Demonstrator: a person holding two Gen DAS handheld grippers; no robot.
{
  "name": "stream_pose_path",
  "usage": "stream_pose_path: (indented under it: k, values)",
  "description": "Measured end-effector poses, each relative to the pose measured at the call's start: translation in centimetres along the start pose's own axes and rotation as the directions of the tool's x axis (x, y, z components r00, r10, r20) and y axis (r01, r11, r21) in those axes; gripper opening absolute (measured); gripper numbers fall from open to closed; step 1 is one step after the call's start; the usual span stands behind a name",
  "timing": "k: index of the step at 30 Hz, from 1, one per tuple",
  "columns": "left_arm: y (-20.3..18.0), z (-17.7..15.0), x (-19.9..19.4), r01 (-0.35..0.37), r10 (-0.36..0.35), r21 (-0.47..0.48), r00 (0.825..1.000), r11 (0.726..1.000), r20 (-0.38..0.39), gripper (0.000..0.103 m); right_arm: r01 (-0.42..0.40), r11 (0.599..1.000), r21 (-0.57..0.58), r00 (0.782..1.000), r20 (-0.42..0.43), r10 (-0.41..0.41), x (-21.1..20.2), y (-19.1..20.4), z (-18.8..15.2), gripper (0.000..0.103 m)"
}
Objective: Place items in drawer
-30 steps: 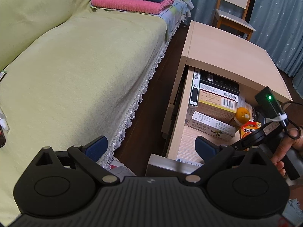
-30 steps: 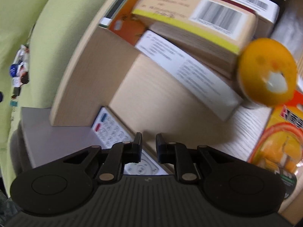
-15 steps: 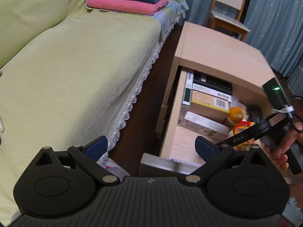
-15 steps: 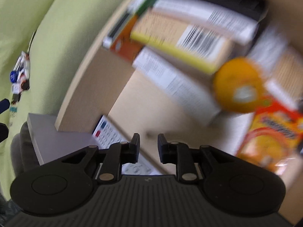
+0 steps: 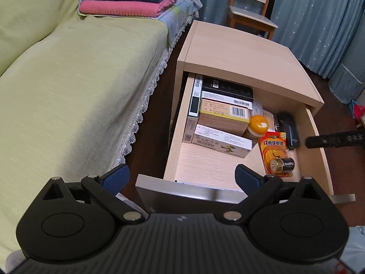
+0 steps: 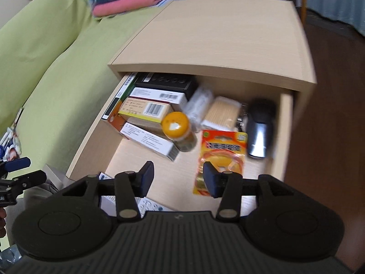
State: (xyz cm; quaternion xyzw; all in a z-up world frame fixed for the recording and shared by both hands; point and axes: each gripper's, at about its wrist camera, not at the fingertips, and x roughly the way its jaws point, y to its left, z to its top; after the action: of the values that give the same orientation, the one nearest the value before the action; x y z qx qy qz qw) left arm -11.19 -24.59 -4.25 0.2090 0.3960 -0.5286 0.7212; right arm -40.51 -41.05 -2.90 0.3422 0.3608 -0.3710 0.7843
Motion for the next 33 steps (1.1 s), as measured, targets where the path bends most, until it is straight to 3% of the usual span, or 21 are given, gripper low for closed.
stream_pose_path:
  k: [2, 4, 8, 13, 18, 21, 26, 33]
  values:
    - [0.0, -0.1, -0.3, 0.013, -0.013, 0.003, 1.0, 1.0, 0.007, 0.099, 0.018, 1.0, 0.021, 0.999, 0.035, -0.019, -1.4, 0.5, -0.8, 0.055]
    - [0.0, 0.0, -0.7, 0.027, -0.027, 0.006, 0.999, 1.0, 0.023, 0.099, 0.015, 0.999, 0.049, 0.997, 0.073, -0.018, -2.7, 0.9, -1.6, 0.068]
    - [0.0, 0.2, -1.3, 0.028, -0.029, 0.019, 0.998, 0.999, 0.052, 0.099, -0.015, 0.995, 0.097, 0.987, 0.16, -0.001, -5.6, 1.7, -3.4, 0.073]
    - [-0.3, 0.6, -1.6, 0.032, -0.032, 0.01, 0.999, 0.999, 0.03, 0.099, -0.001, 0.994, 0.107, 0.959, 0.281, -0.029, -8.0, 2.4, -6.1, 0.088]
    - [-1.9, 0.5, -1.4, -0.03, 0.03, 0.062, 1.0, 0.998, 0.004, 0.099, 0.002, 0.996, 0.09, 0.95, 0.311, -0.03, -7.6, 2.1, -8.0, 0.089]
    - [-3.2, 0.4, -1.0, -0.055, 0.055, 0.066, 0.998, 0.996, -0.001, 0.099, 0.031, 0.999, 0.026, 0.948, 0.317, -0.038, -7.1, 1.6, -7.6, 0.096]
    - [-5.4, 0.3, -0.2, -0.113, 0.113, 0.058, 0.994, 0.992, 0.001, 0.099, 0.067, 0.994, -0.081, 0.948, 0.316, -0.038, -5.8, 0.0, -6.8, 0.097]
    - [-6.1, 0.0, -0.3, -0.148, 0.146, 0.086, 0.989, 0.985, 0.029, 0.1, 0.052, 0.996, -0.07, 0.954, 0.3, -0.029, -5.0, -2.3, -7.6, 0.097]
